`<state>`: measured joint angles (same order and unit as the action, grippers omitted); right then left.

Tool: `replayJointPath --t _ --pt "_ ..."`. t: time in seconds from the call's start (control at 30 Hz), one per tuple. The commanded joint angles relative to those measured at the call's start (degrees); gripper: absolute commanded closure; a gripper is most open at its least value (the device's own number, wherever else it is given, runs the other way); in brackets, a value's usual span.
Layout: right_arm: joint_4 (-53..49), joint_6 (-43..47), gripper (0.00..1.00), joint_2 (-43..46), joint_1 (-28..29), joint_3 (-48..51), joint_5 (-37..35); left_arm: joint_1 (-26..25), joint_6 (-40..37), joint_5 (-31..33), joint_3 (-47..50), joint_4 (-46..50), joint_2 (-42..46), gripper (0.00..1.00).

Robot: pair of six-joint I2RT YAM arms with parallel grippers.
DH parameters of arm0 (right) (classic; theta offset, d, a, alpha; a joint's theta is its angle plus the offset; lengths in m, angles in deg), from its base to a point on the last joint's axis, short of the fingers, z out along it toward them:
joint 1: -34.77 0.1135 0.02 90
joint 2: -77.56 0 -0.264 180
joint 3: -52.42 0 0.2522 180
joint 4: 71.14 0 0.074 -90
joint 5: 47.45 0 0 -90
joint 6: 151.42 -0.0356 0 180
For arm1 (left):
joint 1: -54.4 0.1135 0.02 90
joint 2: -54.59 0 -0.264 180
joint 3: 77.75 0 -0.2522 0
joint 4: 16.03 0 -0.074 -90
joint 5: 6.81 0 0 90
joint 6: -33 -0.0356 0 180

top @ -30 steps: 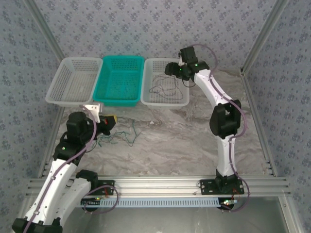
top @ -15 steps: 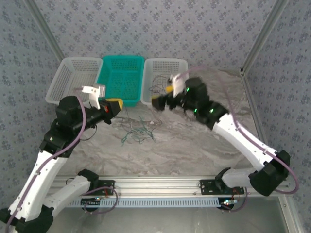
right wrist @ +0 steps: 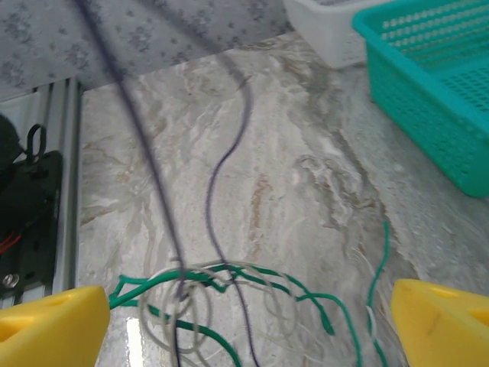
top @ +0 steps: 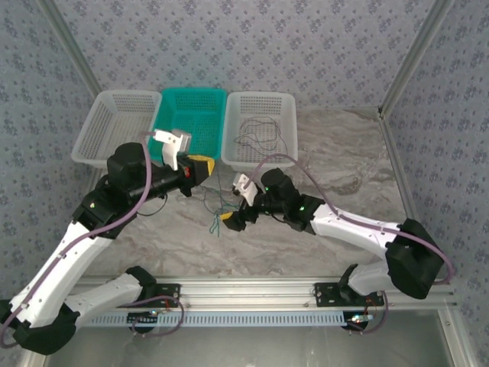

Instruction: Untangle the cables

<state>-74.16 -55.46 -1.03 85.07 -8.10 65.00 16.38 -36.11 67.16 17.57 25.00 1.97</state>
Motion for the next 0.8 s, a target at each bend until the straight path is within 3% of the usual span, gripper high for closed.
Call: replayJointPath --t 0.0,0.1,0.23,0.33,0.4,0.5,0.6,0.67,0.77 --pt "6.2 5.0 0.06 -4.6 1.8 1.0 3.6 -0.5 -0.6 2.3 -2.1 -0.8 0.7 1.0" --pt "8.6 5.5 0.16 -9.8 3.3 -0.8 2.7 -0.5 -0.2 3.8 -1.7 -1.3 1.4 1.0" --pt "15.2 2.2 0.77 -14.4 3.8 0.6 -4.3 -0.5 0.1 9.5 -3.2 1.2 2.8 1.0" --pt "18.4 1.6 1.0 -15.7 3.7 4.4 -8.9 -0.5 -1.2 20.8 -5.9 5.4 4.3 1.0" --pt "18.1 1.1 1.0 -15.9 3.6 6.7 -11.1 -0.1 -3.1 27.6 -8.4 7.7 4.5 1.0" --pt "16.6 -1.2 1.0 -15.2 3.4 9.9 -13.4 2.2 -6.0 32.3 -12.9 8.8 3.6 1.0" --pt "15.0 -2.6 1.0 -14.4 3.5 11.8 -14.0 9.7 -7.5 32.9 -17.8 10.5 0.9 1.0" --pt "14.1 -3.3 1.0 -14.3 3.6 12.9 -14.6 18.7 -7.2 26.7 -20.6 10.7 -1.4 1.0" --pt "14.0 -4.4 1.0 -13.8 3.7 15.4 -15.5 37.0 -0.9 9.3 -24.9 10.6 -7.1 1.0"
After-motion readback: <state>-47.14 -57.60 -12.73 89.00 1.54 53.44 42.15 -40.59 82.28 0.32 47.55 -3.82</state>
